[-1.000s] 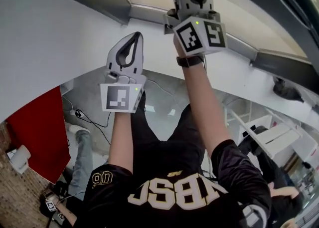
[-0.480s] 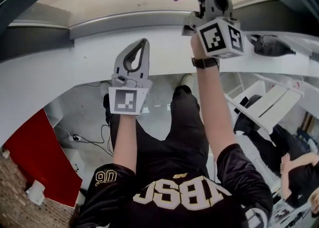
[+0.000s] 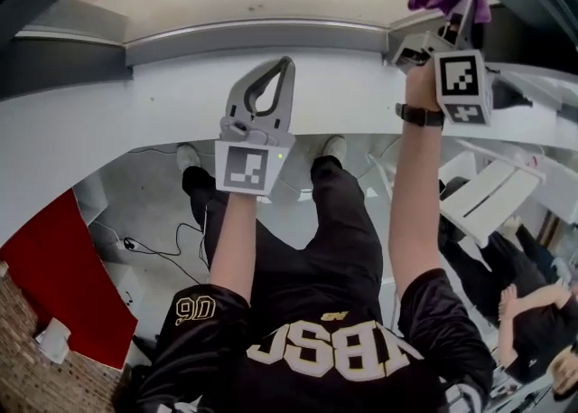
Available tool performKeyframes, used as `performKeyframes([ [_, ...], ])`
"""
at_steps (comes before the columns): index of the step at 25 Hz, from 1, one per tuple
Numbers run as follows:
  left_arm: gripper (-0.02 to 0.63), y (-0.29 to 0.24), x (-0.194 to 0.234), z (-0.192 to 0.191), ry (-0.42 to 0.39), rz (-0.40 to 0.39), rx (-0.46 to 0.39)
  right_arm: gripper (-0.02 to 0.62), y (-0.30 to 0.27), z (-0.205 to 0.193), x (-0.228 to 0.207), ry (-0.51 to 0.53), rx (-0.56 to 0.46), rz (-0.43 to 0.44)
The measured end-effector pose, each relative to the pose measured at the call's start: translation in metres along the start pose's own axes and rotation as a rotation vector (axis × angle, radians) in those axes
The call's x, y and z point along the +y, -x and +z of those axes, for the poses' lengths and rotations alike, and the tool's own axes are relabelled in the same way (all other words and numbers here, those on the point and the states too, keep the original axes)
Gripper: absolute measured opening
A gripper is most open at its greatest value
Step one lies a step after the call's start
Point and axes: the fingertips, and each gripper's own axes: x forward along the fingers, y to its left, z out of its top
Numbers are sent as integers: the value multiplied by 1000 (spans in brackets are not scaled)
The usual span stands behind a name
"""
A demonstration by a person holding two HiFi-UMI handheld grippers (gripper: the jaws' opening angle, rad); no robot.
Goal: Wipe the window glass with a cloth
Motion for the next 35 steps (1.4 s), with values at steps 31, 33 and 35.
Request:
performKeyframes([
  [31, 17, 163, 225, -6, -57, 244, 72, 83, 64, -226, 500, 264, 198, 828],
  [33, 17, 131, 190, -28, 30, 194, 86, 83, 57, -205, 445, 276, 193, 775],
  [35, 17, 93, 149, -29, 9, 105, 63, 83, 50, -184, 386, 288, 198, 709],
])
